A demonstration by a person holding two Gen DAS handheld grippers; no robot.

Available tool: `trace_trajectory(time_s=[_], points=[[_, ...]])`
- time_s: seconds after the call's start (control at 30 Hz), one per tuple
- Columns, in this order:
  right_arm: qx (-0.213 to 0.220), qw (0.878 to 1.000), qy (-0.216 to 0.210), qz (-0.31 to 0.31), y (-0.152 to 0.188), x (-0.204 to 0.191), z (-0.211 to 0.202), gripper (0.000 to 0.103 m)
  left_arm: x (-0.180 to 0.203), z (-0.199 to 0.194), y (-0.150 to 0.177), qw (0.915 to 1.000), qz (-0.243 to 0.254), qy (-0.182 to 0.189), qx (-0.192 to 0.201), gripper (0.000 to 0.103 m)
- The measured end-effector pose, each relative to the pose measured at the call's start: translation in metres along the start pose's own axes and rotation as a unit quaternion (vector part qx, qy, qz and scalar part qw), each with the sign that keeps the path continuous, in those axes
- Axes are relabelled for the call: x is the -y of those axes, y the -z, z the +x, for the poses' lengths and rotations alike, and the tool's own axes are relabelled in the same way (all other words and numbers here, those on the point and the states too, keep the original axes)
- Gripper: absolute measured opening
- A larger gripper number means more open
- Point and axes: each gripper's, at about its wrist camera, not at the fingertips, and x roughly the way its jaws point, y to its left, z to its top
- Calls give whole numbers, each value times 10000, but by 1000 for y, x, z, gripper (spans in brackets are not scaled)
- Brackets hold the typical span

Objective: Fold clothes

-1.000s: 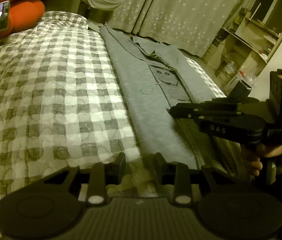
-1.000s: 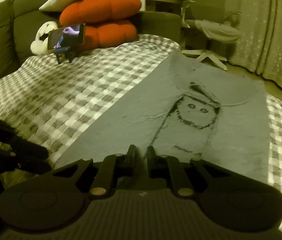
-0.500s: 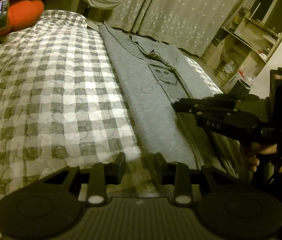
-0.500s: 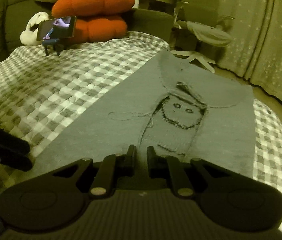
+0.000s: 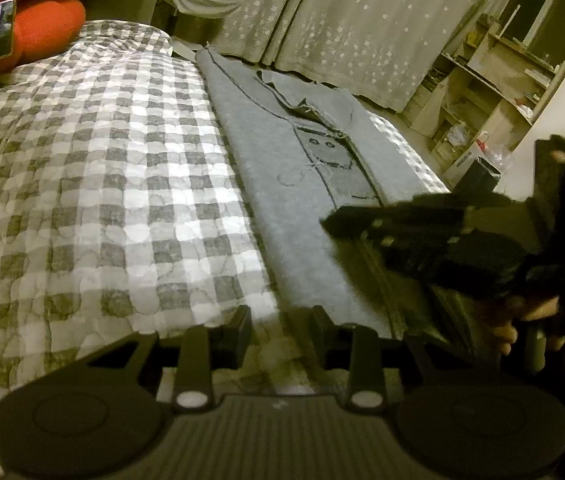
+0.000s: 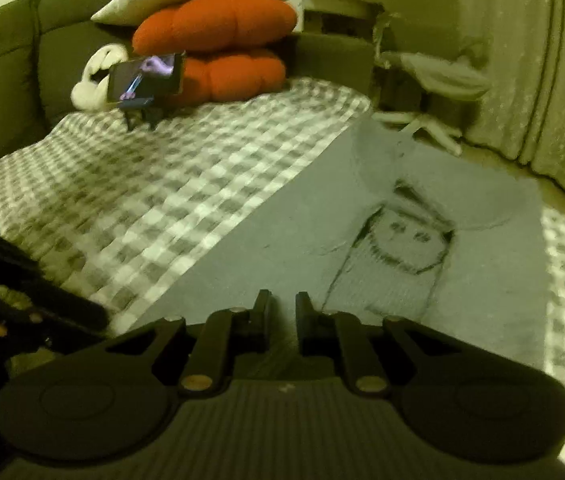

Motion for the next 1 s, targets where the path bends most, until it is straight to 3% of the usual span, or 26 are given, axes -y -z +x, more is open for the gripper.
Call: trace_trajectory(time_s=[0.07,0.23,0.43,0.6,0.87,1.0], points=[[-37,9999,91,-123,2,-4,2,12,0,0,0,10000,6,-1,-2,33],[163,9997,-199,-60,-2,-7,-5,12,-1,1,-1,10000,1,8,-8,33],[-60,9989,318,-325,2,-12,0,11,0,3,-1,10000,29,-13,-22,33],[327,9988,361,-98,0,-1,-21,12,2,4,0,10000,53,-23,-8,33],[406,9895,1224,652,2,34,-43,12,2,4,2,10000,64,0,-8,34],[200,9835,1566,887,9,47,-46,12,3,4,2,10000,79,3,-3,34]])
